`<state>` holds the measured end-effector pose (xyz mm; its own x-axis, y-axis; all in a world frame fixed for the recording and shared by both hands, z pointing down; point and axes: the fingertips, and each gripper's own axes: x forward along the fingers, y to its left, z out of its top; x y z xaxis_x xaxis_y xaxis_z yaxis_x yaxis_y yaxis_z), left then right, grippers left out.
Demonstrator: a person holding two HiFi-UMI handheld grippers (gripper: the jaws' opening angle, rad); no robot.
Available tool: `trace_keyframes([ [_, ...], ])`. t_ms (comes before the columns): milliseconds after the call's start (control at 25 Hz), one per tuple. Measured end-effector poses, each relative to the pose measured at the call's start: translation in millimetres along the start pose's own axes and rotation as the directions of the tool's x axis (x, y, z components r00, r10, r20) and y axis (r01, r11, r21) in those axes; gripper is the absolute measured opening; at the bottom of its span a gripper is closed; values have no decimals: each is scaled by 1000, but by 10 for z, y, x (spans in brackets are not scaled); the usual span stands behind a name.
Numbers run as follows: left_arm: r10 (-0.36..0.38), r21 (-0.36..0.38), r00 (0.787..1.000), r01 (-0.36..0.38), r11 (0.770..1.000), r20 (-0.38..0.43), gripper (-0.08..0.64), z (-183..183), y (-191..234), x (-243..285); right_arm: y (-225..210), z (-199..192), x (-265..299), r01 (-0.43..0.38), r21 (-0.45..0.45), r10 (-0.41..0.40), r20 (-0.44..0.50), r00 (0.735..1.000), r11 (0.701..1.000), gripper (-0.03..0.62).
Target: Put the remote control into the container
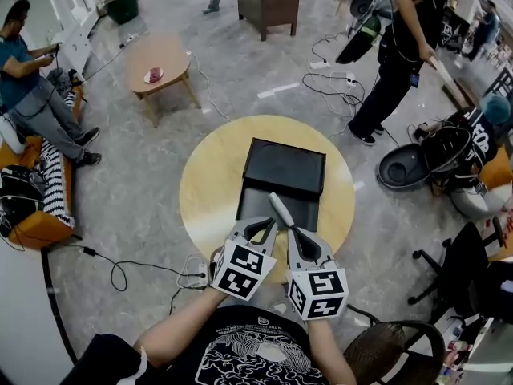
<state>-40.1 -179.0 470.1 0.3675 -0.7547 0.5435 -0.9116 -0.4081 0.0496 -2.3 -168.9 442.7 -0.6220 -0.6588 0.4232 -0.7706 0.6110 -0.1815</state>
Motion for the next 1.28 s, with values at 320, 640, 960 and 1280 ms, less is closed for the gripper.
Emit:
trace_keyframes([
  [320,37,-61,996,-32,998,83,17,115,-170,-260,57,-2,-199,-20,-16,20,26,999,1000,21],
  [640,62,-115,989,-47,992,137,15,115,-502,-417,36,-81,-463,-37,-38,38,35,999,999,21],
  [960,105,-117,982,-87,989,154,15,45,-712,-587,120,-196,-686,-66,-43,68,43,997,997,21],
  [1280,117,-94,978,-101,990,176,14,30,-862,-702,153,-238,-826,-67,-43,70,61,996,997,20],
])
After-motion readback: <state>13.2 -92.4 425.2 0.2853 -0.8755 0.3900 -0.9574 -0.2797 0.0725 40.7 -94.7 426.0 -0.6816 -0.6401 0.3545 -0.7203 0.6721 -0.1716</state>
